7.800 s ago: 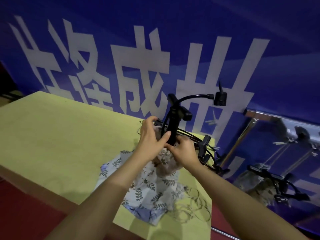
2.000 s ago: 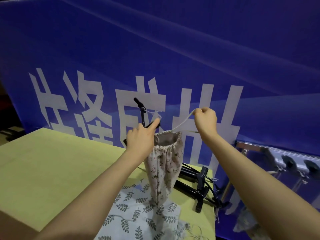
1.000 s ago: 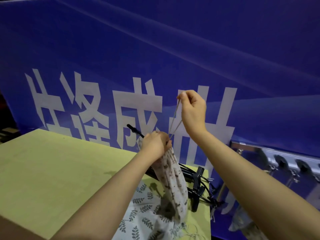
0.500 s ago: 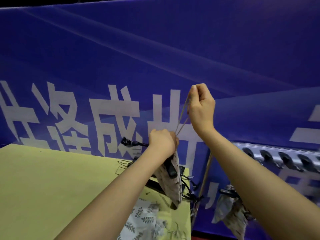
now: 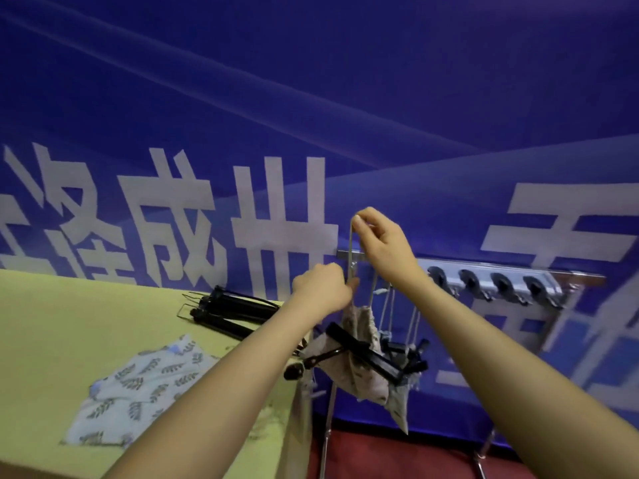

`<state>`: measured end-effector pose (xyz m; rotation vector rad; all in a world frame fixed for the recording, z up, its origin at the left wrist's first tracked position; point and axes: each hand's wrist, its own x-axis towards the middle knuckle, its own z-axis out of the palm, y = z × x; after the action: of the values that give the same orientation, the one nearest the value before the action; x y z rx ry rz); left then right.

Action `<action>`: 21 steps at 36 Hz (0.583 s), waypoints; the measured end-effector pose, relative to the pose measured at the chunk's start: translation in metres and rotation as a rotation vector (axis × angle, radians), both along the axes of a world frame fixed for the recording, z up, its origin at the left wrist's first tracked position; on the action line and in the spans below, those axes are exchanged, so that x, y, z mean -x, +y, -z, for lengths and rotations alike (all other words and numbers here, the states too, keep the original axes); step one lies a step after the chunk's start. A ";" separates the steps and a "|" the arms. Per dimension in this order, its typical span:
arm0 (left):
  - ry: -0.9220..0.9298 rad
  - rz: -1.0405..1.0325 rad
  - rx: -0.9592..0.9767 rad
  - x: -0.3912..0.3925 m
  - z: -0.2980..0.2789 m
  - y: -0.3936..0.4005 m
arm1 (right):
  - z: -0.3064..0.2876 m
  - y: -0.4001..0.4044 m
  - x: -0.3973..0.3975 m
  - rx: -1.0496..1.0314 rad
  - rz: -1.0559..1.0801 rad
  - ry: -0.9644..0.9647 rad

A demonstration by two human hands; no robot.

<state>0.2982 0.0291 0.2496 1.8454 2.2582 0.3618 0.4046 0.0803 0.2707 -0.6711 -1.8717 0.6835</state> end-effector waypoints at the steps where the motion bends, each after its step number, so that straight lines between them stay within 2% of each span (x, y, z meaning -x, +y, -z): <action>1: -0.054 0.008 -0.017 -0.009 0.003 -0.001 | 0.008 0.000 -0.012 0.023 -0.005 -0.010; 5: -0.333 0.082 -0.084 -0.046 0.022 0.002 | 0.038 0.000 -0.057 0.110 0.006 -0.086; 10: -0.602 0.128 -0.024 -0.087 0.050 0.012 | 0.069 0.008 -0.109 0.246 0.091 -0.141; 16: -0.816 0.106 0.055 -0.122 0.075 0.033 | 0.103 0.025 -0.159 0.379 0.228 -0.250; 21: -0.835 0.122 0.065 -0.143 0.099 0.060 | 0.127 0.052 -0.185 0.427 0.352 -0.305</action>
<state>0.4408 0.0894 0.1507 1.4033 1.5549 0.8352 0.5899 0.1321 0.1437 -1.4108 -1.8205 0.7864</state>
